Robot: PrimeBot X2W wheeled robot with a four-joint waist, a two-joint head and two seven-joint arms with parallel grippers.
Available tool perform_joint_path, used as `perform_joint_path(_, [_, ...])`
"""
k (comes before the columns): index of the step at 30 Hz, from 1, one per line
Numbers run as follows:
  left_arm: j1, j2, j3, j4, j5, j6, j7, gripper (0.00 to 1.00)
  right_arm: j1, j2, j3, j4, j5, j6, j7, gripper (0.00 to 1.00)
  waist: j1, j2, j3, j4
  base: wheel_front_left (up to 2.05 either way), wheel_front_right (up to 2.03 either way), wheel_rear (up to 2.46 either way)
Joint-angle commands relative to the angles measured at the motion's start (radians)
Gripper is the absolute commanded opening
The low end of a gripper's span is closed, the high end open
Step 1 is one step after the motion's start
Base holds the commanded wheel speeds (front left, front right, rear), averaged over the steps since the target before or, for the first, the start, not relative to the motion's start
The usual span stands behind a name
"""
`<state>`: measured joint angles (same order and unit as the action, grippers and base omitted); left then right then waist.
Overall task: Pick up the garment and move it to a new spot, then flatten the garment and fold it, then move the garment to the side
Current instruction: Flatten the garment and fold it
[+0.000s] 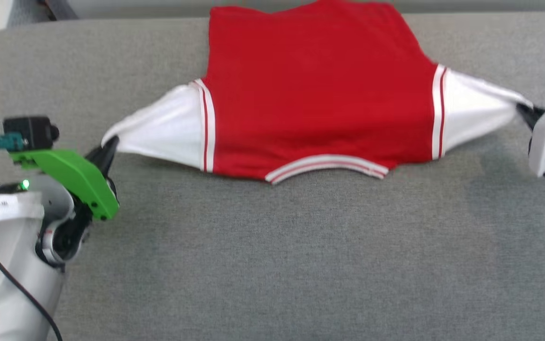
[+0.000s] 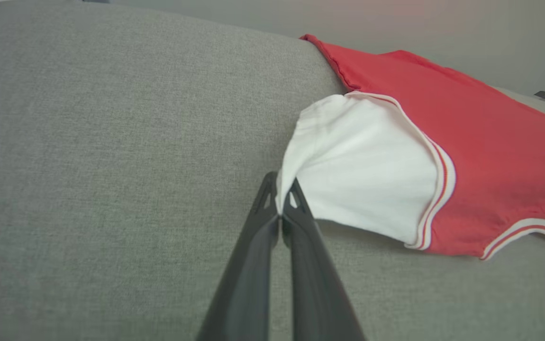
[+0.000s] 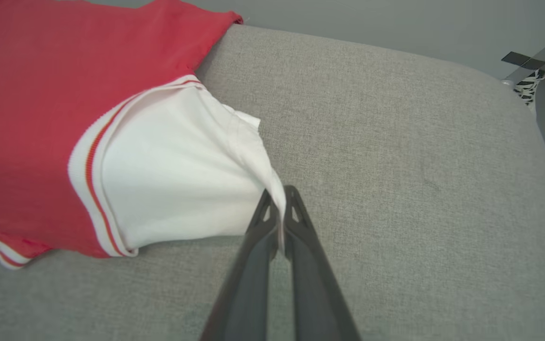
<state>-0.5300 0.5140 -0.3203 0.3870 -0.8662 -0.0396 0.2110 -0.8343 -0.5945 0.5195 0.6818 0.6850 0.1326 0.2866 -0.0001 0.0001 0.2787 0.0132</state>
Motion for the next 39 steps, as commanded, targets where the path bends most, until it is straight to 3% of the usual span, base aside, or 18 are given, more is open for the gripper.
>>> perform_joint_path(1, [0.044,0.019,0.006,-0.023,-0.017,0.021,0.013,0.0,0.039,-0.02,-0.007,-0.01,0.017,-0.002,0.011,0.0,0.0001,-0.0001,-0.089,0.007,0.0,0.0,0.0])
perform_joint_path(10, [0.288,0.053,-0.014,-0.191,-0.078,0.1,0.133,0.0,0.274,-0.073,-0.054,-0.105,0.084,-0.002,0.113,0.0,0.0001,-0.0001,-0.212,0.007,0.0,0.0,0.0])
perform_joint_path(21, [0.571,0.102,-0.033,-0.391,-0.149,0.198,0.243,0.0,0.592,-0.103,-0.209,-0.278,0.114,-0.002,0.268,0.0,0.0001,-0.0001,-0.319,0.002,0.0,0.0,0.0])
perform_joint_path(30, [0.718,0.108,-0.028,-0.499,-0.192,0.255,0.261,0.0,0.821,-0.059,-0.369,-0.428,0.08,-0.002,0.379,0.0,0.0001,-0.0001,-0.341,-0.003,0.0,0.0,0.0])
perform_joint_path(37, [0.747,0.105,-0.032,-0.551,-0.189,0.267,0.251,0.0,0.893,0.0,-0.478,-0.53,0.026,-0.002,0.441,0.0,0.0001,-0.0001,-0.315,-0.002,0.0,0.0,0.0])
perform_joint_path(38, [0.743,0.106,-0.034,-0.559,-0.188,0.267,0.255,0.0,0.893,0.006,-0.494,-0.547,0.017,-0.002,0.447,0.31,0.0001,-0.0001,-0.307,0.0,0.0,0.0,0.0])
perform_joint_path(39, [0.739,0.105,-0.035,-0.566,-0.189,0.267,0.258,0.0,0.892,0.012,-0.505,-0.561,0.013,-0.002,0.452,0.86,0.0001,-0.0001,-0.3,0.001,0.0,0.0,0.0])
